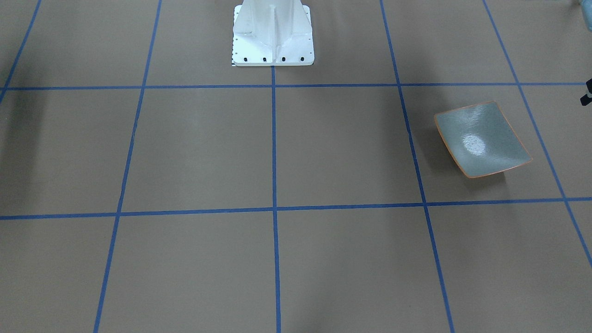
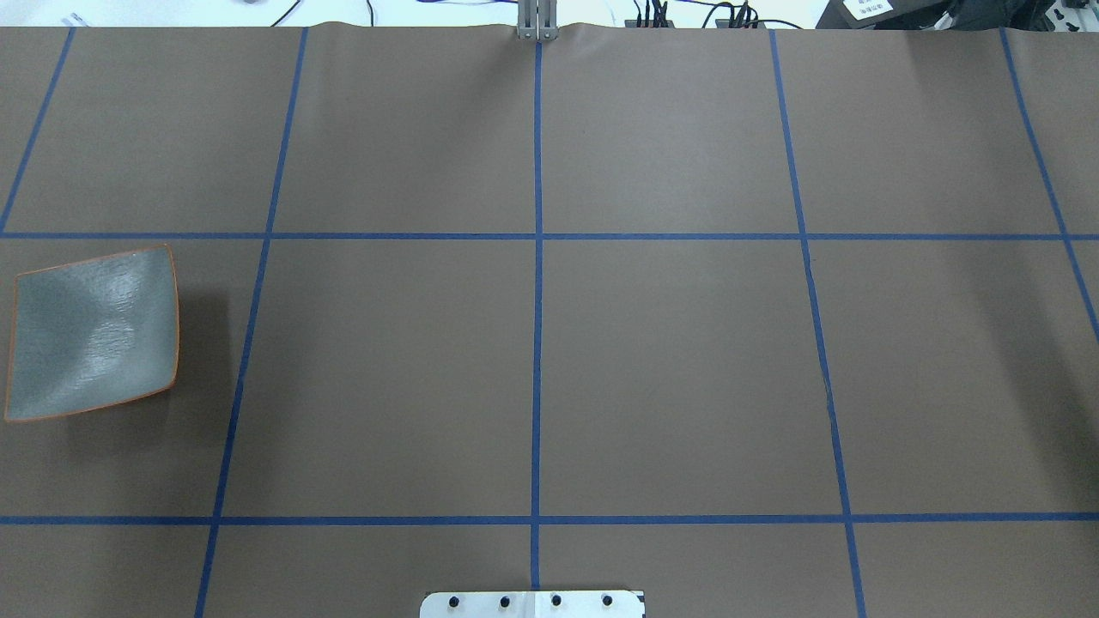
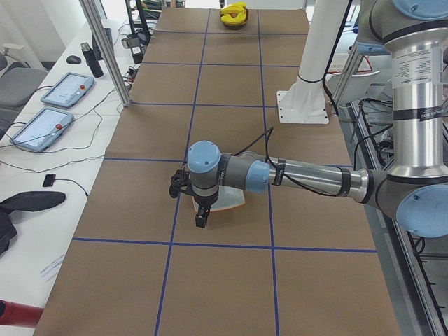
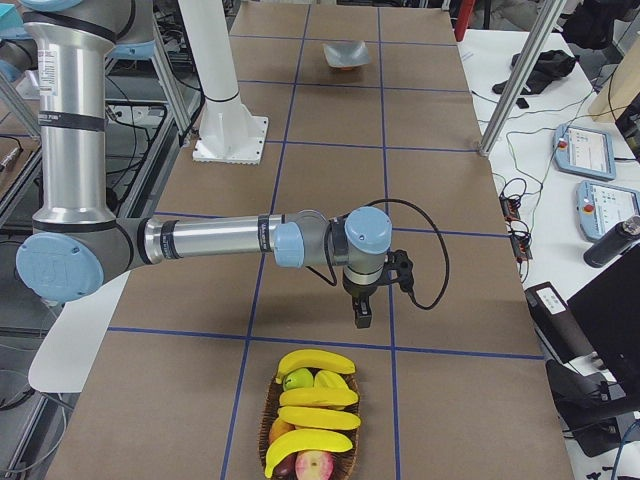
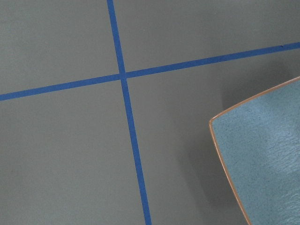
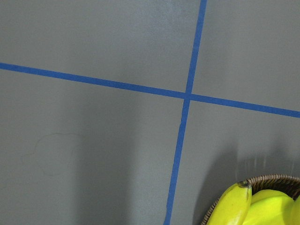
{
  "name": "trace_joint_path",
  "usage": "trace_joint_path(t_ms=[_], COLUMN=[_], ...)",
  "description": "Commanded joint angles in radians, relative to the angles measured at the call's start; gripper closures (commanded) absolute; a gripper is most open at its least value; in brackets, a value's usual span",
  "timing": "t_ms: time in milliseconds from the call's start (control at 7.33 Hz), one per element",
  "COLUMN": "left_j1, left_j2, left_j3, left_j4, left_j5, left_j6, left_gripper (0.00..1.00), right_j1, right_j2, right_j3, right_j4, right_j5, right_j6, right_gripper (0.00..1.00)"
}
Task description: Transfer all bananas from basket to plate
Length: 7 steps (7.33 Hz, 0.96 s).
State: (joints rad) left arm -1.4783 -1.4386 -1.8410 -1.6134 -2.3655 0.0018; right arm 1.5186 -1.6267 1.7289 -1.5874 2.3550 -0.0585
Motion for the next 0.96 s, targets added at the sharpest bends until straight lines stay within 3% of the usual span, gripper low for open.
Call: trace_joint_path(t_ms=[0, 819], left_j1=[0.001, 0.001], left_j2=[-0.002, -0.006], left_j3=[-0.023, -0.02], left_j4=[-0.002, -0.005], left_j5=[0.002, 0.0], left_j6=[-0.003, 0.0], left_gripper=[0.01, 0.01], right_j1=[0.0, 0.0], right_j2=[0.001, -0.015], right_j3=[-0.008, 0.003], right_j4=[0.003, 0.003], right_j5=[-0.002, -0.002], right_j6=[0.002, 0.002], right_gripper=[0.0, 0.0])
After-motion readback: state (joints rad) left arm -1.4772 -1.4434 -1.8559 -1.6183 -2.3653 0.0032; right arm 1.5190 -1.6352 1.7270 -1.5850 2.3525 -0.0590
